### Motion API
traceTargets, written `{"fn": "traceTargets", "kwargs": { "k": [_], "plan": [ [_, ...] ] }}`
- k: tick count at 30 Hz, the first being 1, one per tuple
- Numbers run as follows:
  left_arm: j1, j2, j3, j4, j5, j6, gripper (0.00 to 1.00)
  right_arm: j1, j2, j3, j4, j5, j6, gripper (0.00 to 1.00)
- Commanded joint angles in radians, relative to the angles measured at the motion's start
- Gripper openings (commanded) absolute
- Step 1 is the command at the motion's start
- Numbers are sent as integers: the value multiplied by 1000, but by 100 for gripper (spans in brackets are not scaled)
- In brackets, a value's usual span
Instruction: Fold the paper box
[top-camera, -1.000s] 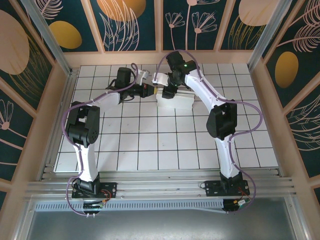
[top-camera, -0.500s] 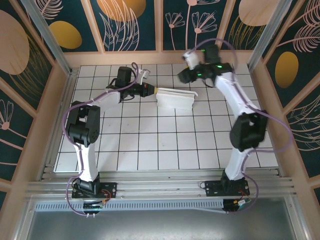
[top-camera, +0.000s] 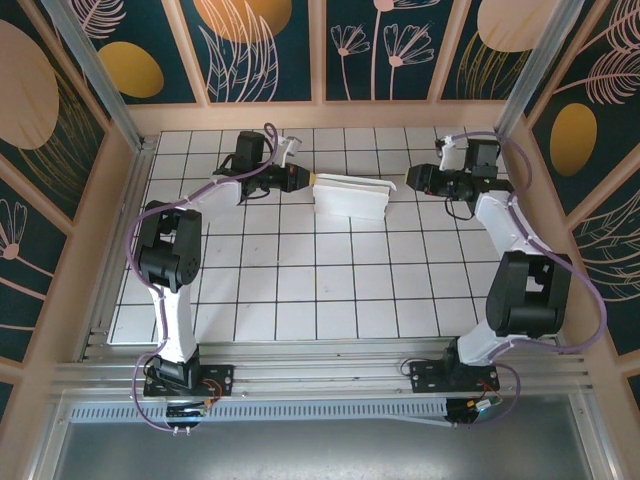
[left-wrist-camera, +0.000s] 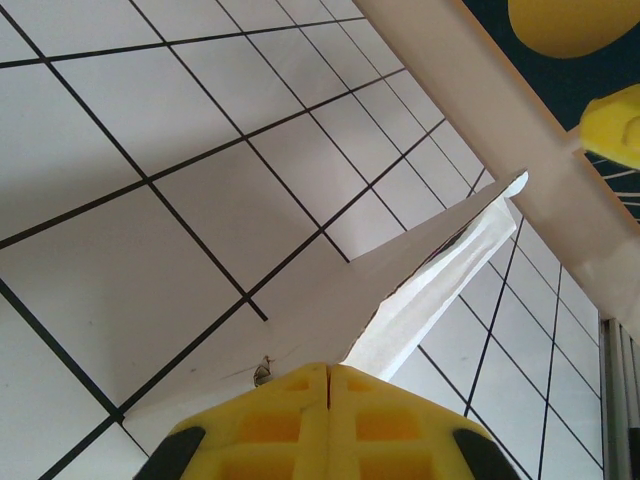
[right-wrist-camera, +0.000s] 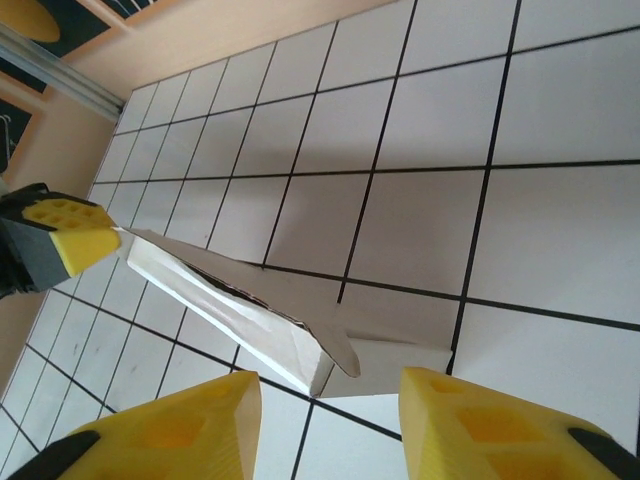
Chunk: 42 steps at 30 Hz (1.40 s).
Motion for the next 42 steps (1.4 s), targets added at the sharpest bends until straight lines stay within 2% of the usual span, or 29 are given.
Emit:
{"fn": "traceTargets", "kwargs": {
  "k": [1, 4, 10, 15, 18, 28, 42],
  "plan": [
    [-13, 33, -7, -83, -34, 3, 0, 28, 44, 5, 29, -32, -40, 34],
    [-13, 31, -11, -83, -35, 3, 0, 54, 78, 17, 30, -24, -59, 26],
    [-13, 31, -10, -84, -35, 2, 0, 87, 106, 37, 42, -10, -84, 28],
    [-13, 31, -10, -85, -36, 3, 0, 91, 127, 56, 38, 2, -84, 27],
    [-13, 29, -11, -86, -35, 4, 0, 91, 128, 59, 43, 2, -77, 24],
    [-14, 28, -11, -89, -30, 2, 0, 109, 140, 66, 46, 22, -47, 7],
    [-14, 37, -13, -84, -19, -14, 0, 128, 126, 1, 75, 83, -14, 0]
  ]
}}
